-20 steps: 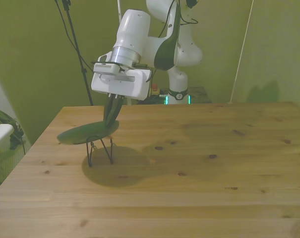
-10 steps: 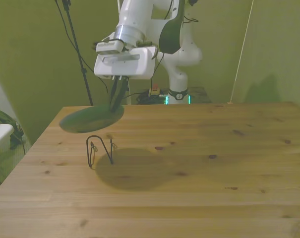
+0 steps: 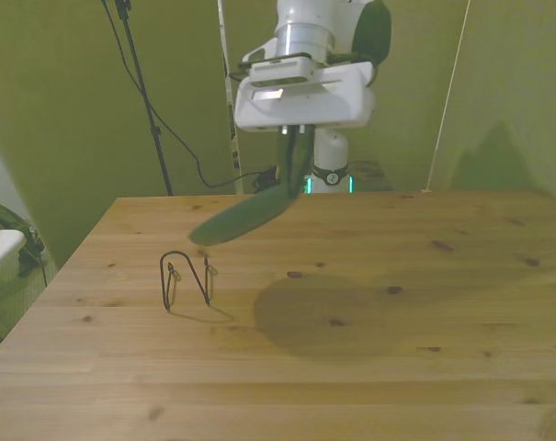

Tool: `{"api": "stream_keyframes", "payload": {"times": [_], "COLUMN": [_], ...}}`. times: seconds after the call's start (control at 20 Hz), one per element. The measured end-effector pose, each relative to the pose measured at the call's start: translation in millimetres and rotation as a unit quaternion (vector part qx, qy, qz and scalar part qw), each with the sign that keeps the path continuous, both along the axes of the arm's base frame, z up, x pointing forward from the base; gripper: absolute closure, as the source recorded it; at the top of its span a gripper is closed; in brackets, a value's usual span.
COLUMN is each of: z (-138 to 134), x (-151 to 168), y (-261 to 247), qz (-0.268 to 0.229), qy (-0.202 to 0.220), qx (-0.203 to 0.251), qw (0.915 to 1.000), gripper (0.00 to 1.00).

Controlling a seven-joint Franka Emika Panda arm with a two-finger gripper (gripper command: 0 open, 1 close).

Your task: Unload the plate

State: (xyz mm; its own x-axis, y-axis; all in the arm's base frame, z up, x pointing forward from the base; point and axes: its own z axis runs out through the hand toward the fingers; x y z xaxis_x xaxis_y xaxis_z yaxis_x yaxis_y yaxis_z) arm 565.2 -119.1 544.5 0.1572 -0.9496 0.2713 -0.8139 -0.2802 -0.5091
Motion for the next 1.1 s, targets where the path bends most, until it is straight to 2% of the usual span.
{"api": "stream_keyframes", "payload": {"times": [0.2,0.5,0.6,0.85,1.1], "z": [-32,-115,-133,-164,-173], "x": [17,39,43,48,49], "y": [39,68,71,72,71], "qz": [0.009,0.011,0.014,0.016,0.015], "qy": [0.027,0.090,0.105,0.129,0.136], "qx": [0.001,-0.002,-0.004,-0.007,-0.009], "qw": [0.9996,0.9959,0.9944,0.9915,0.9906], "gripper": [1.00,1.00,1.00,1.00,1.00]}}
